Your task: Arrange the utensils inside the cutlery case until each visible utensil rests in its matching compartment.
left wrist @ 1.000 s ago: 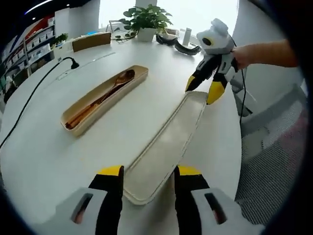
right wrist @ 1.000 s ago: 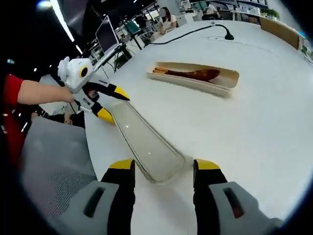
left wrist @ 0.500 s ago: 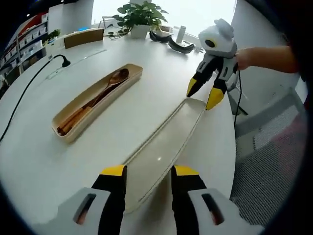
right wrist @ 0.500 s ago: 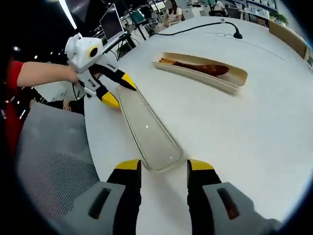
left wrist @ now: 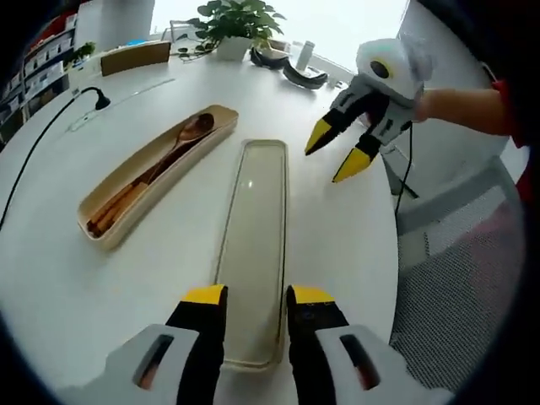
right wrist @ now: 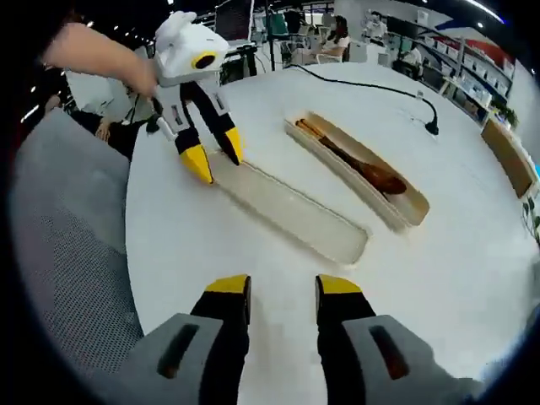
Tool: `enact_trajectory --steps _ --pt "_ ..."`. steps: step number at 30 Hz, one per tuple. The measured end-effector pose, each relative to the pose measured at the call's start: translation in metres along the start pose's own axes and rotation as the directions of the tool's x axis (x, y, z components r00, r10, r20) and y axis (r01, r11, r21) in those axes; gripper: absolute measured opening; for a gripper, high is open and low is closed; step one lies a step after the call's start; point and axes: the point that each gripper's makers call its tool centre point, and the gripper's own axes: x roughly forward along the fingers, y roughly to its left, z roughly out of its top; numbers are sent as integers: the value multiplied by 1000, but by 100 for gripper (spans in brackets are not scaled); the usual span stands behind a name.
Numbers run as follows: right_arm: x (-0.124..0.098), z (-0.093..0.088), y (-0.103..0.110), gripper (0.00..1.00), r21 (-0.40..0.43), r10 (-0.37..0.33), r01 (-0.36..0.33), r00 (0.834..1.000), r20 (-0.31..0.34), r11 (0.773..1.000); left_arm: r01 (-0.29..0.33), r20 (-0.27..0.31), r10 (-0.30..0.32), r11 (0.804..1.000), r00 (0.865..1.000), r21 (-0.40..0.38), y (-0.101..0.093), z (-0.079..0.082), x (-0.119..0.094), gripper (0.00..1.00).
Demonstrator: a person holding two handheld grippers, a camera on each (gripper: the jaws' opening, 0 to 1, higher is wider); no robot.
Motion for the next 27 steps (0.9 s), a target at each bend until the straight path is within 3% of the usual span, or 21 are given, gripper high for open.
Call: enact_trajectory --steps 2,3,5,7,13,16,20,22,25,27 --pt "11 6 2 59 -99 13 -14 1000 -9 995 1 0 -1 1000 1000 7 0 0 0 28" --pt "15 4 1 63 -126 18 -23 999 -37 992 2 -1 -2 1000 1000 12 0 0 0 28" --pt "24 0 -5 57 -165 24 -40 995 -95 985 4 -1 -4 1000 1000 20 -1 0 0 28" --pt "30 3 -13 52 -200 11 -33 994 -112 979 9 -4 -8 1000 1000 28 -1 0 0 28" --pt "41 4 -19 53 -258 33 -73 988 -153 963 31 -9 -31 998 999 48 -3 -1 -2 26" --pt "43 -2 -21 51 -254 53 -98 982 -179 962 72 -7 -72 997 997 23 -4 -1 -3 26" --pt "41 -4 -19 46 -218 80 -117 982 -173 969 97 -19 -96 995 995 28 -7 -4 -5 26" --pt "41 -7 -8 38 -188 142 -172 976 -165 967 107 -25 -106 993 994 42 -8 -5 -6 26" --pt "40 -5 -4 32 -281 142 -176 981 -136 944 111 -36 -110 993 993 49 -9 -7 -6 26" --pt "40 -4 -5 31 -277 141 -176 980 -142 945 104 -37 -101 993 994 61 -10 -6 -6 26"
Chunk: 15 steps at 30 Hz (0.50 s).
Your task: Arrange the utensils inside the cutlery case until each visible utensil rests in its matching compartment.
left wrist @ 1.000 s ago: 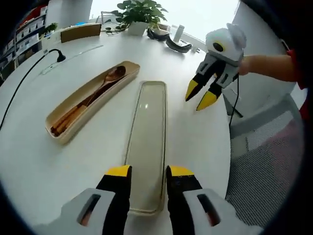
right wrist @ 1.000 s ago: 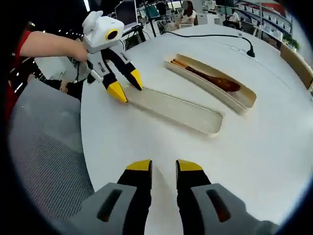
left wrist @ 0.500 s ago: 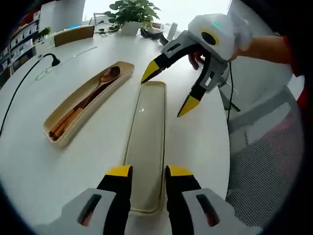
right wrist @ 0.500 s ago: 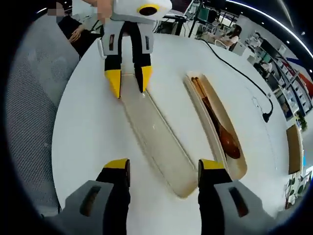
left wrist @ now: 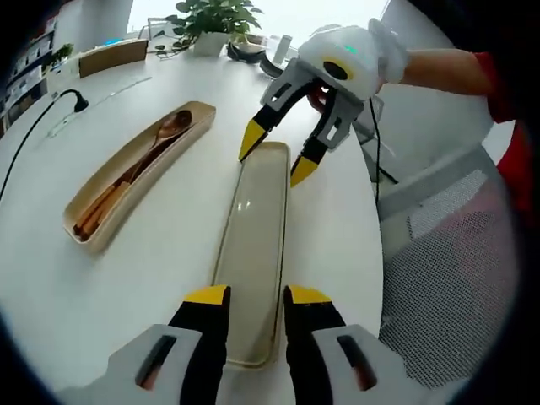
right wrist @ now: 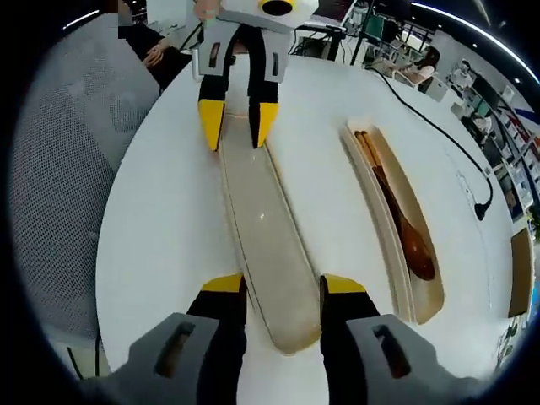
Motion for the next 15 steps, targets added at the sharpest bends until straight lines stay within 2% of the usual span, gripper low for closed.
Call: enact_trajectory --steps 4,7,10,15 --pt "-2 0 1 31 4 23 -23 1000 -14 1000 -25 -2 25 998 1000 59 0 0 1 26" --pt "-3 1 4 30 50 60 -60 998 8 997 -80 -3 81 986 997 145 7 1 0 26" --pt "-4 1 6 30 81 77 -79 997 28 994 -124 -25 131 974 991 191 11 0 1 29" --pt "-8 3 16 29 195 126 -138 989 71 971 -151 -6 154 973 988 174 18 5 2 31"
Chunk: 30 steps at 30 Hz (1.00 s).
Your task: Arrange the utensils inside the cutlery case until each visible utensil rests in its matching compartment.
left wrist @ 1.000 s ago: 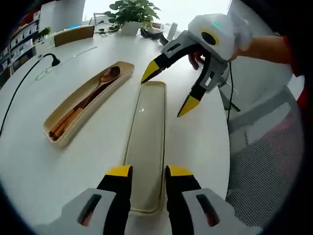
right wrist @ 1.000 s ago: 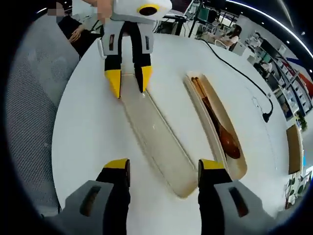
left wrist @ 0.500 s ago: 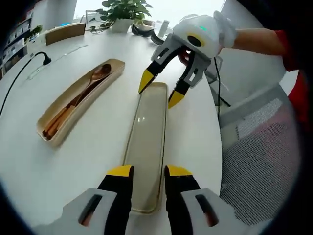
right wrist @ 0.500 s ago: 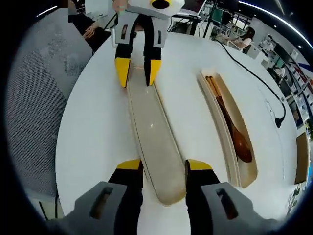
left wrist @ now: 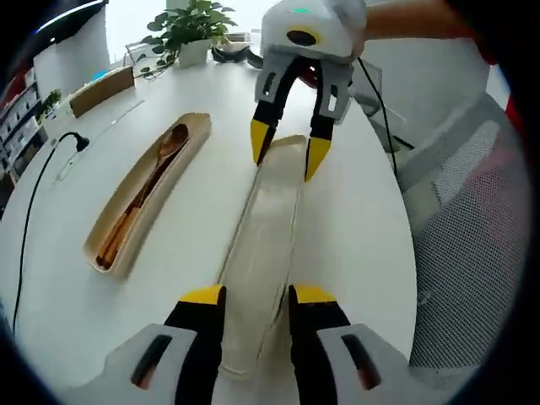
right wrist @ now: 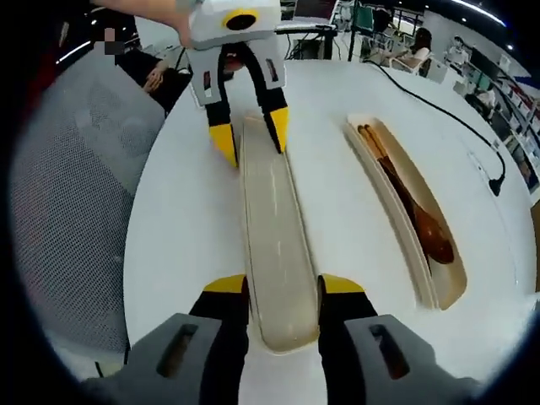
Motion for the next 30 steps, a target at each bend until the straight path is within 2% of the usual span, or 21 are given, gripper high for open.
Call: enact_trajectory --steps 1,2,4,5,6,7,8,11,13,16,20,22,24,25,26,27,28,30 --pt "0 1 3 29 52 16 -17 1000 16 999 -4 3 4 999 1000 -42 2 2 0 30" --pt "-1 2 8 29 144 56 -60 998 36 988 -1 7 2 996 1000 -84 3 3 0 29" --pt "-3 2 15 29 244 100 -114 993 69 963 2 1 -2 997 1000 -83 7 3 0 26" --pt "-4 2 17 24 269 118 -136 990 83 953 3 3 -3 995 1000 -96 8 4 1 26" --pt "-8 15 20 20 264 139 -175 979 148 948 6 0 -6 996 1000 -90 7 4 1 25" --pt "-9 14 22 20 292 130 -164 983 133 942 2 0 -3 997 1000 -83 7 5 1 24" --pt "-12 13 20 20 253 121 -147 986 118 956 13 -3 -13 996 1000 -90 5 4 1 24" --pt "-9 7 22 18 221 94 -120 988 123 968 36 -3 -37 995 999 -94 3 4 1 23" --pt "-8 3 21 16 186 65 -82 993 99 979 52 -6 -53 994 999 -98 3 4 1 22" --pt "-10 2 24 11 128 60 -70 995 81 989 89 -18 -92 987 996 -136 2 3 0 19" --pt "-17 4 17 4 83 10 -16 998 68 996 159 -63 -165 983 984 -92 -9 -3 -2 13" --pt "-16 -4 15 4 11 -5 4 1000 19 1000 142 -68 -144 989 987 -30 -6 -2 0 12" --pt "-14 -19 10 4 -59 -34 31 998 -51 998 149 -70 -152 988 986 -40 -7 -2 -1 11" --pt "-15 -28 9 5 -65 -39 34 996 -85 997 152 -72 -154 988 985 -31 -7 -3 -1 11" --pt "-15 -24 9 6 -58 -40 39 999 -29 998 155 -74 -156 988 985 -20 -7 -5 -2 11" --pt "-17 -23 6 6 -39 -43 43 999 -9 998 154 -76 -155 988 985 -22 -7 -5 -2 11" --pt "-18 -24 4 7 -4 -49 49 999 -6 999 157 -78 -158 987 984 -25 -7 -6 -3 10" --pt "-20 -29 -1 7 0 -63 63 998 -20 998 159 -78 -160 987 984 -17 -7 -7 -4 10"
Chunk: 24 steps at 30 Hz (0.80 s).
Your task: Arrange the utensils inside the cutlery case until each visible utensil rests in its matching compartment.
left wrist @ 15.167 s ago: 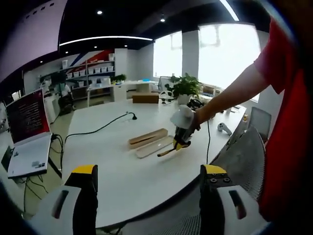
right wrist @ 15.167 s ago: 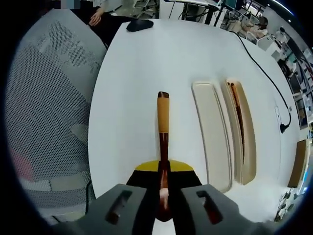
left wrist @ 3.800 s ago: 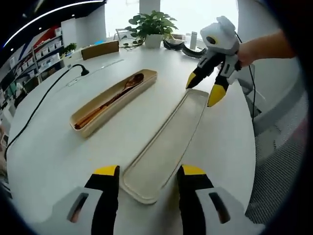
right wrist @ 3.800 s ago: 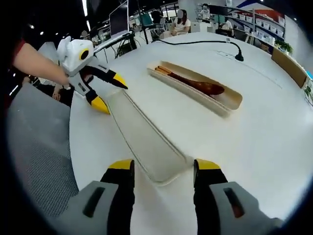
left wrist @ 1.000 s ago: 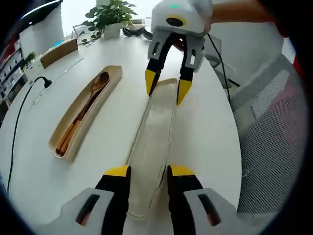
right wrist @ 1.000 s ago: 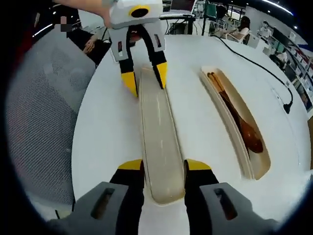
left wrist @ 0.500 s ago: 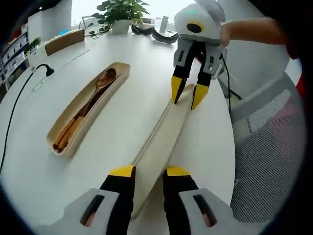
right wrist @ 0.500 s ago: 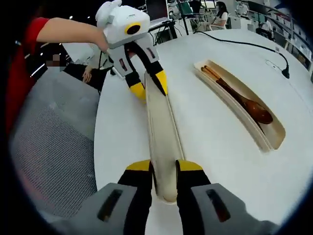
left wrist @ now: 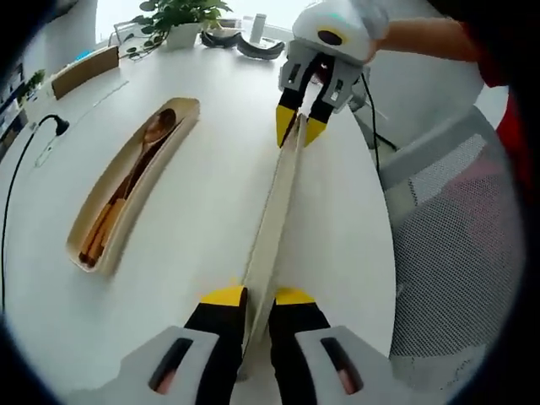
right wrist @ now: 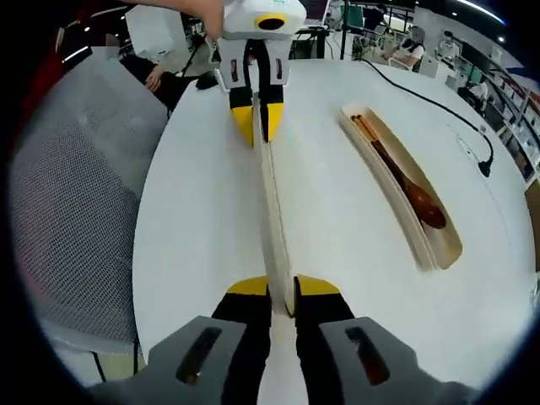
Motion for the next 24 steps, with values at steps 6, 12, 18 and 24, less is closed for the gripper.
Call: enact_trajectory --steps 6,12,18,24 --pt "-1 -4 -6 4 40 -22 21 1000 20 999 -5 10 6 1000 1000 -9 3 -1 -2 9" --pt "4 -2 -8 4 54 -31 27 997 73 998 -13 19 13 1000 1000 -8 5 0 -2 9" --pt "1 8 9 2 104 54 -69 989 137 992 -130 30 129 990 991 61 18 0 14 20" --pt "-17 34 25 1 230 153 -224 945 290 947 -198 22 197 968 980 157 19 -5 -4 33"
